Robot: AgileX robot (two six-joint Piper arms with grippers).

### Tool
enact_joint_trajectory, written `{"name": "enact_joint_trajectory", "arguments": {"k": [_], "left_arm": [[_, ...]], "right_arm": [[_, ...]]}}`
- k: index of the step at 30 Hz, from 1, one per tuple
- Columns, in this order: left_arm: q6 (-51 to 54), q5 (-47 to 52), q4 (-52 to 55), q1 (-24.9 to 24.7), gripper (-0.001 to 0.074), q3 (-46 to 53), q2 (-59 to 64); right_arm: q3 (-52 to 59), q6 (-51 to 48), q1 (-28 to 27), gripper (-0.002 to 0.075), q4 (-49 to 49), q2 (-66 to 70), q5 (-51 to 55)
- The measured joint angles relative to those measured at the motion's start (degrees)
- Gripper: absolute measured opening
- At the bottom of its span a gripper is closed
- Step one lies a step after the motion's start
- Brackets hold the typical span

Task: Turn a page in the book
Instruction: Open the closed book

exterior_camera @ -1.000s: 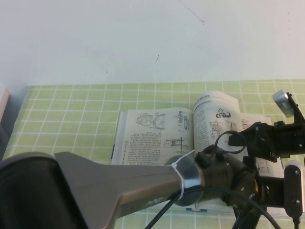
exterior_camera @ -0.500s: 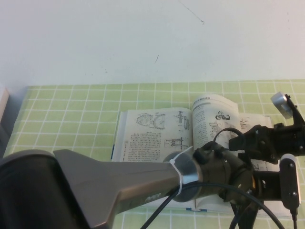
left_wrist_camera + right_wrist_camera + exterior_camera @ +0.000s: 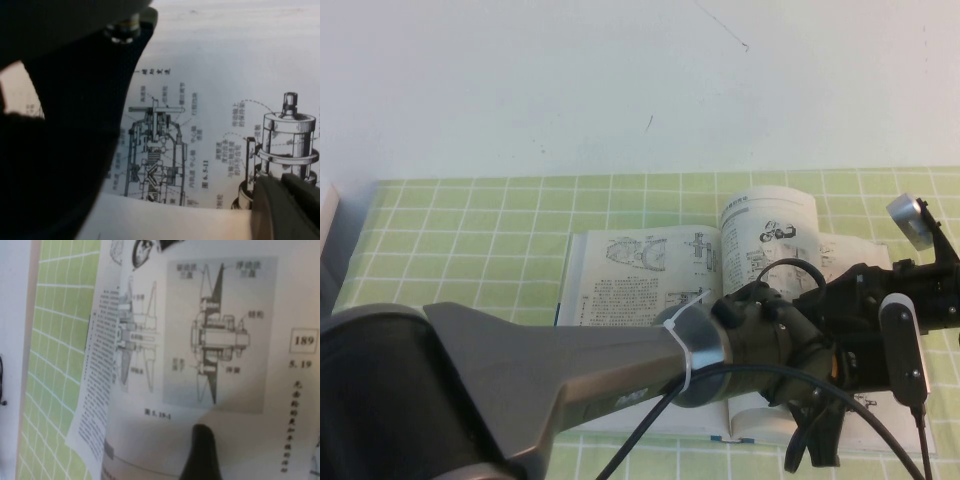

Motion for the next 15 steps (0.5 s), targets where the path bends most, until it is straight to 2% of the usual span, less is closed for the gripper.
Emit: {"name": "enact_joint_trajectory", "arguments": {"k": [7,10,12,15], "left_arm": [[-1.0,0.1,0.4,0.0,-0.0003,0.0,0.0],[-1.2,0.2,0.4,0.0,-0.0003,0.0,0.0],[-1.5,0.2,0.4,0.1,-0.0003,0.0,0.0],[-1.9,0.3,0.4,0.1,-0.0003,0.0,0.0]], "right_arm": [[0.0,0.0,0.0,0.0513,0.0,0.0,3.5],[0.0,-0.1,0.0,0.0487,0.0,0.0,4.8],[0.0,-0.1,-0.4,0.0421,-0.5,0.0,5.0],[0.0,-0.1,-1.7,0.0262,-2.1,-0.2,4.7]]}}
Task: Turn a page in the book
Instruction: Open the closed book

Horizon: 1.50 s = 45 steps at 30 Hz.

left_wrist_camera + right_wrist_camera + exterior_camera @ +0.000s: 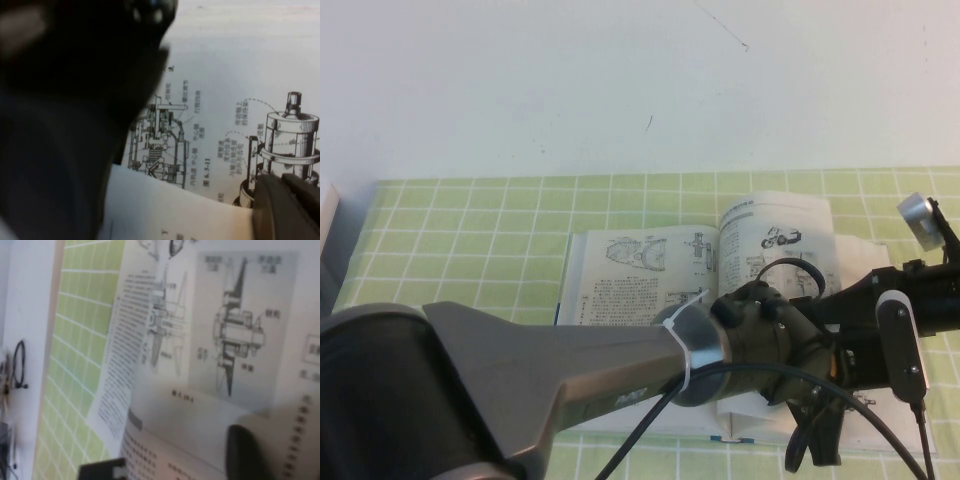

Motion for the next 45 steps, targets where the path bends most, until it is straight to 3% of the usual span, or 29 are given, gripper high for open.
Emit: {"name": "enact_joint_trajectory", "arguments": {"k": [3,8,22,34,45], "left_arm": [[-0.4,0.0,0.0,0.0,-0.0003,0.0,0.0],[-0.7,0.0,0.0,0.0,-0.0003,0.0,0.0],[-4.5,0.1,1.2,0.0,-0.0003,0.0,0.0],[-36.9,3.2,28.8,0.0,-0.0003,0.0,0.0],[-50.1,10.2,36.6,0.1,-0.0003,-0.2,-2.5]], "right_arm": [[0.0,0.0,-1.4,0.0100,-1.6,-0.4,-1.3],[0.0,0.0,-1.9,0.0012,-6.2,-0.4,-6.1],[0.2,1.9,-1.9,-0.0002,-9.6,-0.6,-11.5],[0.2,3.2,-1.9,-0.0002,-10.5,-0.9,-12.0],[0.2,3.5,-1.9,-0.0002,-10.5,-0.9,-12.2]]}}
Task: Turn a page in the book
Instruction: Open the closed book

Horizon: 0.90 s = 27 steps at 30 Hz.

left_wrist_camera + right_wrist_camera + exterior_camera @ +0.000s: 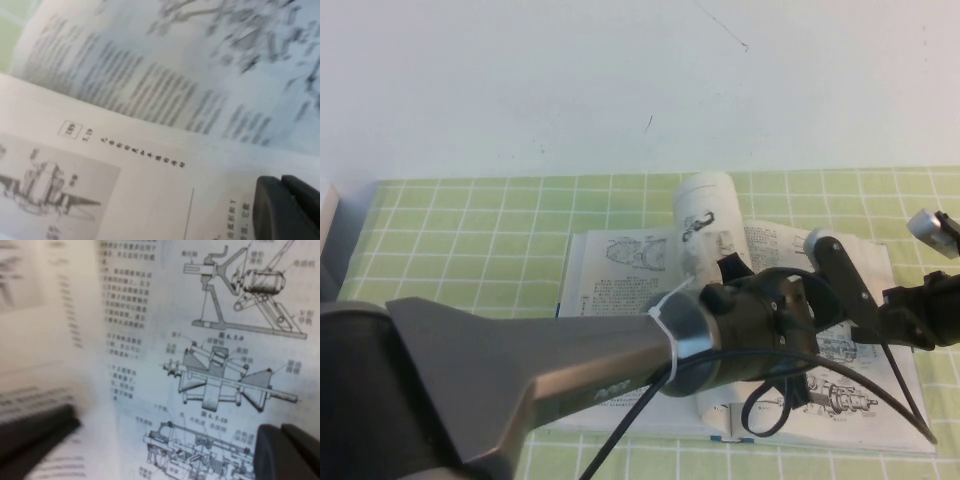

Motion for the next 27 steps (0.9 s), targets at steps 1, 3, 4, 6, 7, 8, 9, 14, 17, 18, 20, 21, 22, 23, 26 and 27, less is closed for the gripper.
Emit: {"name": "enact_joint_trajectory", "arguments": {"k": [1,3,4,6,7,8,9,14,17,18,20,21,22,23,26,27], "left_arm": [[-0.8,1.1,0.4,0.2,-0.0003,0.1,-0.6],[-2.1,2.7,1.2,0.3,-0.0003,0.2,-2.0],[-2.6,3.9,1.7,0.3,-0.0003,0.2,-2.7],[-4.0,6.2,2.4,0.3,-0.0003,0.2,-3.9],[-4.6,7.6,3.0,0.3,-0.0003,0.2,-4.5],[-5.2,9.2,3.7,0.3,-0.0003,0.2,-5.1],[-5.8,10.9,4.5,0.3,-0.0003,0.2,-5.6],[-7.4,19.4,7.5,0.3,-0.0003,0.2,-8.4],[-7.6,25.1,8.6,0.3,-0.0003,0.2,-10.4],[-7.6,26.8,8.8,0.3,-0.0003,0.2,-11.0],[-7.6,28.9,8.9,0.5,-0.0003,0.2,-11.8],[-7.6,29.6,8.9,0.8,-0.0003,0.2,-12.1],[-7.6,29.9,8.9,0.9,-0.0003,0.2,-12.2],[-7.6,29.9,8.9,1.3,-0.0003,0.2,-12.5],[-7.6,29.3,8.7,1.7,-0.0003,0.3,-13.7],[-7.6,28.6,8.3,1.8,-0.0003,0.3,-14.3]], "right_arm": [[0.0,0.0,0.0,-0.0002,-0.1,0.0,0.0],[0.0,0.1,0.0,-0.0002,-0.1,0.0,0.0],[0.0,0.1,0.0,-0.0002,-0.1,0.0,0.0],[0.0,0.1,0.0,-0.0002,-0.1,0.0,0.0],[0.0,0.1,0.0,-0.0002,-0.1,0.0,0.0],[0.0,0.2,0.0,-0.0002,-0.1,0.0,0.0],[0.0,0.2,0.0,-0.0002,-0.1,0.0,0.0],[0.0,0.4,0.0,-0.0002,-0.1,0.0,0.0],[0.0,0.4,0.0,-0.0002,-0.1,0.0,0.0],[0.0,0.4,0.0,-0.0002,-0.1,0.0,0.0],[0.0,0.4,0.0,-0.0002,-0.1,0.0,-0.1],[0.0,0.4,0.0,-0.0002,-0.1,0.0,-0.1],[0.0,0.4,0.0,-0.0002,-0.1,0.0,-0.1],[0.0,0.4,0.0,-0.0002,-0.1,-0.1,-0.1],[0.0,0.4,0.0,-0.0002,-0.1,-0.2,-0.3],[0.0,0.4,0.0,-0.0002,-0.1,-0.5,-0.7]]}}
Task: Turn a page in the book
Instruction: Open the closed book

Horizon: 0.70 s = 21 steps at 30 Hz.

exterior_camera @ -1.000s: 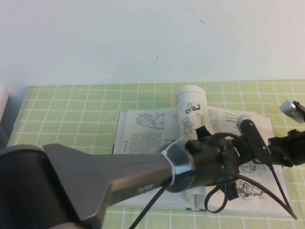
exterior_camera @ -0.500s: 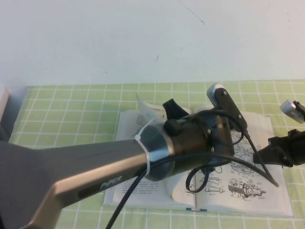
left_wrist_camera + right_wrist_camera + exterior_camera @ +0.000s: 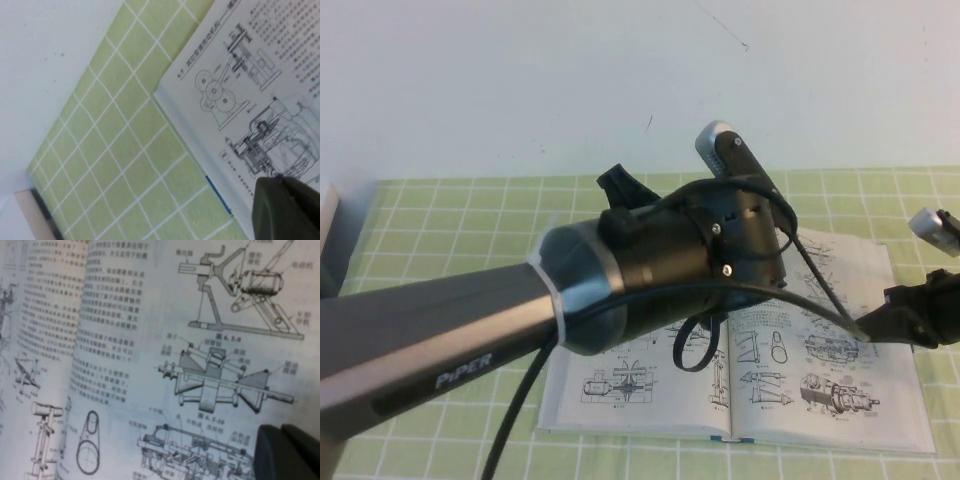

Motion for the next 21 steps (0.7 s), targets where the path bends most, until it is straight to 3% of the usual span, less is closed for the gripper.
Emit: {"name": "enact_joint_trajectory", "arguments": {"k": [7,15,21], "left_arm": [[0.0,-8.2,-9.1,1.8,-0.0004,0.0,-3.9],[2.1,-16.0,-18.2,9.2,-0.0003,1.0,-8.2],[2.8,-24.3,-21.0,14.8,-0.0003,8.9,-16.2]], "right_arm": [[0.0,0.0,0.0,-0.0002,-0.8,-4.4,-2.9],[0.1,-0.8,0.0,-0.0002,-2.1,-13.8,-2.6],[2.1,-4.2,0.0,-0.0002,-1.4,-24.8,-2.5]]}}
